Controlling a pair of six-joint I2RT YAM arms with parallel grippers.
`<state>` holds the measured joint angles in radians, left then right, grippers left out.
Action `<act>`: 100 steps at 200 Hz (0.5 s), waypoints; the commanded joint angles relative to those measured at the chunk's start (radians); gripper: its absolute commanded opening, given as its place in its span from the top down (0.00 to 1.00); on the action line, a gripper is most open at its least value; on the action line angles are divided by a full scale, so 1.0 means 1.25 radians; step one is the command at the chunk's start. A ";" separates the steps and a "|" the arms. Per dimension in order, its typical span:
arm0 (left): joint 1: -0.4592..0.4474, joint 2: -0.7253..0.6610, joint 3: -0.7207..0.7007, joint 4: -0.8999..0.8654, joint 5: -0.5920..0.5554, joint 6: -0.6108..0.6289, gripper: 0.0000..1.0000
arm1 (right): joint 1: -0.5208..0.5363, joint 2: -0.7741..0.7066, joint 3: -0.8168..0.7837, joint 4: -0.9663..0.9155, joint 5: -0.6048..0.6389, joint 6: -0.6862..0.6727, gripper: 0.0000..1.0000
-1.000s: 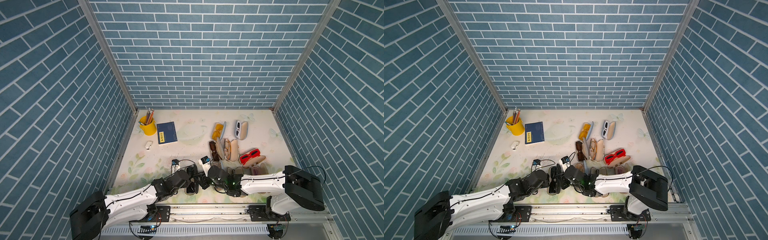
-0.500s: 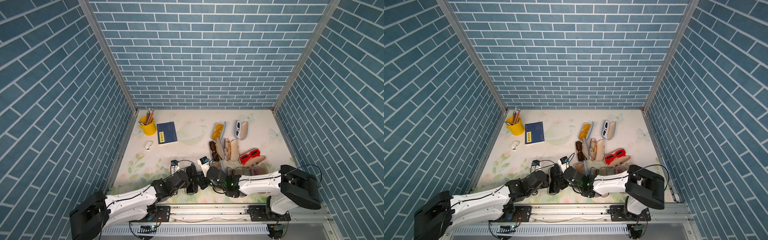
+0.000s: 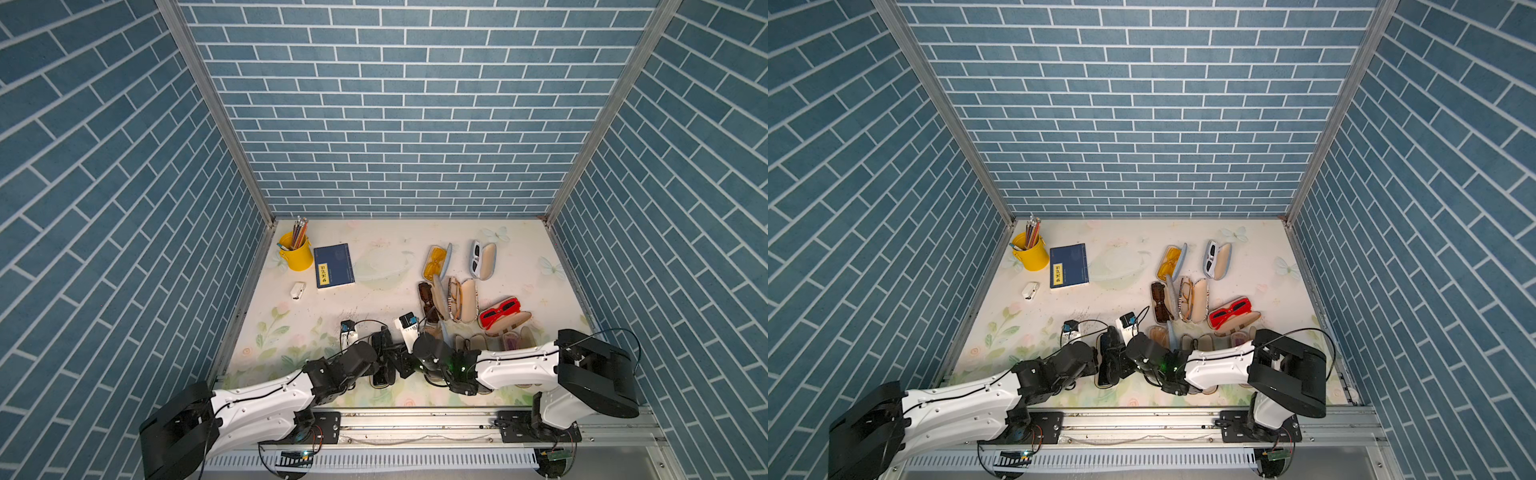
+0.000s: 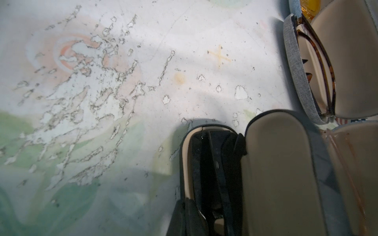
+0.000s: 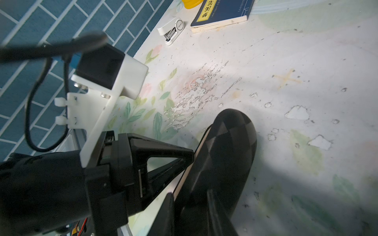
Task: Close the glasses case
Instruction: Close the glasses case at the center of the board.
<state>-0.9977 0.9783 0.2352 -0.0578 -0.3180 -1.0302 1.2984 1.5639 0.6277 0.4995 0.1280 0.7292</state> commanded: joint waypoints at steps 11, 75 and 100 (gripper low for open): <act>-0.004 0.005 -0.017 0.017 -0.005 -0.011 0.96 | 0.006 0.028 0.011 -0.033 0.003 -0.007 0.74; -0.004 0.013 -0.021 0.034 -0.006 -0.016 0.95 | 0.006 0.033 0.015 -0.031 0.004 -0.010 0.73; -0.008 0.022 -0.015 0.035 -0.007 -0.017 0.96 | 0.006 0.035 0.017 -0.031 0.005 -0.010 0.73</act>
<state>-1.0000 0.9890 0.2230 -0.0261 -0.3340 -1.0443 1.2984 1.5749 0.6407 0.5030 0.1314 0.7284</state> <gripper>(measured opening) 0.056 0.268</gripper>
